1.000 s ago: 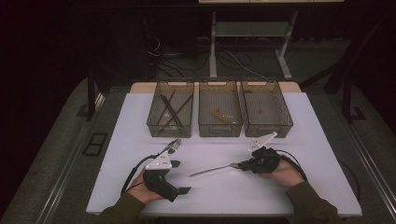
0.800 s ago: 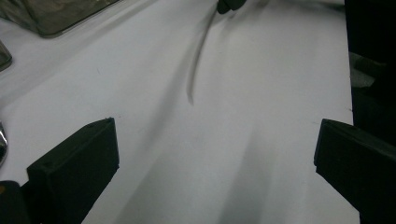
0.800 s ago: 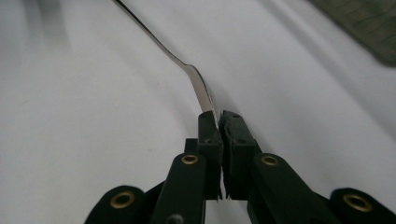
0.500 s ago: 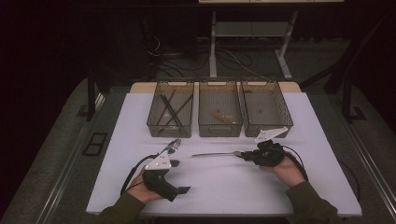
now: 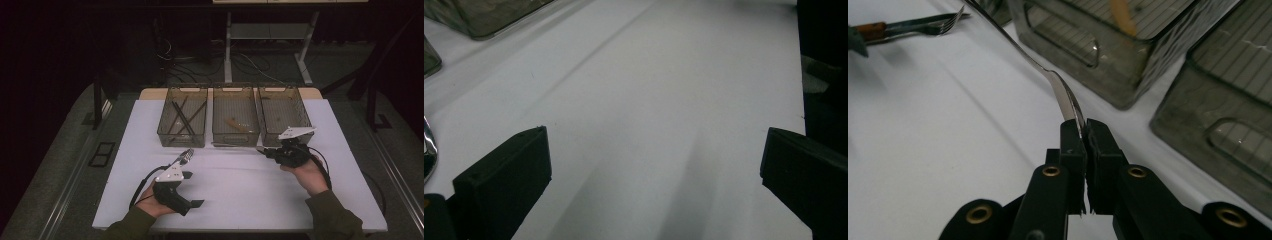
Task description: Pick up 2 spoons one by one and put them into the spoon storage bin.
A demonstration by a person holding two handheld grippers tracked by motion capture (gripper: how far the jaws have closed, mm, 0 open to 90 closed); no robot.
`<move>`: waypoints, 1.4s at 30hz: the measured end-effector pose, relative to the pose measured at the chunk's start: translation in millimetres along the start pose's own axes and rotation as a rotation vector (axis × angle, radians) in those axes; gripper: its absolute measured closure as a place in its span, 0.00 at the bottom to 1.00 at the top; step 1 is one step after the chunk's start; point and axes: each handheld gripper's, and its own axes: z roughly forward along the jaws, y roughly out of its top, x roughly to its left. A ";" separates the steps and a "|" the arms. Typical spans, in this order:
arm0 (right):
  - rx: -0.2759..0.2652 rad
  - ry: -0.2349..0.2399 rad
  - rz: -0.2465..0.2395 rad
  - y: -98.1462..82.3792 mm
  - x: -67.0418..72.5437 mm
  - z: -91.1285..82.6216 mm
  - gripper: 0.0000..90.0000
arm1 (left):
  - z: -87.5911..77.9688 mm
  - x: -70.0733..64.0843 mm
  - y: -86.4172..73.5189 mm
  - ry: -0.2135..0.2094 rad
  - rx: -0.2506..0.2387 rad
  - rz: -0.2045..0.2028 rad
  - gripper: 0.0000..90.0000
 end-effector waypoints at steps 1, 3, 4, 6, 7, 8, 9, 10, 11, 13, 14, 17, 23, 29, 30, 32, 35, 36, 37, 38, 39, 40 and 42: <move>-0.004 -0.008 0.003 2.1 -1.3 -0.8 0.97 | -0.1 -0.1 0.0 0.000 0.000 0.001 0.00; -0.014 -0.024 0.018 6.6 -3.5 -1.9 0.97 | -0.2 0.0 0.1 -0.001 0.000 0.001 0.00; -0.019 -0.025 0.022 8.9 -4.8 -2.5 0.97 | -0.2 0.0 0.1 -0.001 -0.001 0.000 0.00; -0.031 -0.043 0.032 14.2 -7.7 -3.7 0.97 | -0.1 0.0 0.0 -0.002 0.000 0.000 0.00; -0.037 -0.053 0.038 16.9 -9.2 -4.2 0.97 | 0.0 -0.1 0.1 -0.002 0.000 0.000 0.00; -0.041 -0.064 0.046 19.8 -10.8 -4.6 0.97 | 0.1 -0.1 0.0 -0.003 0.000 0.000 0.00; -0.042 -0.068 0.052 23.0 -12.5 -4.7 0.97 | 0.2 -0.1 0.1 -0.003 -0.001 0.000 0.00; -0.041 -0.076 0.063 26.3 -13.6 -4.4 0.97 | 0.2 -0.1 0.1 -0.004 -0.001 -0.001 0.00; -0.047 -0.086 0.067 29.7 -15.5 -3.6 0.97 | 0.3 -0.3 0.1 -0.004 -0.001 -0.001 0.00; -0.045 -0.101 0.081 36.7 -18.0 -0.2 0.97 | 0.3 -0.5 0.2 -0.004 -0.001 -0.001 0.00; -0.043 -0.105 0.087 40.1 -19.1 2.0 0.97 | 0.3 -0.4 0.2 -0.005 -0.001 0.000 0.00; -0.024 -0.145 0.109 48.0 -22.0 9.3 0.97 | 0.0 -0.4 0.2 -0.007 -0.001 0.000 0.00; -0.012 -0.211 0.121 61.0 -28.4 20.4 0.97 | 0.4 -0.9 0.1 -0.011 -0.006 -0.004 0.00; 0.028 -0.260 0.116 70.3 -36.8 33.8 0.96 | 0.4 -0.3 0.1 -0.012 -0.002 -0.001 0.00; 0.030 -0.264 0.123 71.6 -37.2 35.6 0.96 | 0.4 -0.3 0.1 -0.012 -0.002 -0.001 0.00; 0.031 -0.269 0.126 73.9 -38.0 38.4 0.96 | 0.5 -0.6 0.1 -0.013 -0.006 -0.004 0.00; 0.042 -0.282 0.124 77.3 -38.1 42.5 0.96 | 0.5 -0.5 0.1 -0.015 -0.007 -0.004 0.00; 0.043 -0.284 0.122 78.2 -38.5 43.8 0.96 | 0.6 -0.6 0.1 -0.015 -0.008 -0.006 0.00; 0.046 -0.291 0.126 79.2 -38.5 45.1 0.96 | 0.7 -0.7 0.2 -0.015 -0.008 -0.006 0.00; 0.049 -0.295 0.125 80.3 -38.9 46.3 0.96 | 0.7 -0.6 0.1 -0.016 -0.007 -0.005 0.00; 0.050 -0.300 0.125 81.3 -38.9 47.6 0.96 | 0.7 -0.8 0.2 -0.016 -0.008 -0.006 0.00; 0.054 -0.300 0.121 82.4 -39.4 48.1 0.96 | 0.7 -0.7 0.2 -0.016 -0.008 -0.006 0.00; 0.052 -0.304 0.123 84.8 -39.5 49.4 0.96 | 0.6 -0.3 0.2 -0.016 -0.009 -0.003 0.00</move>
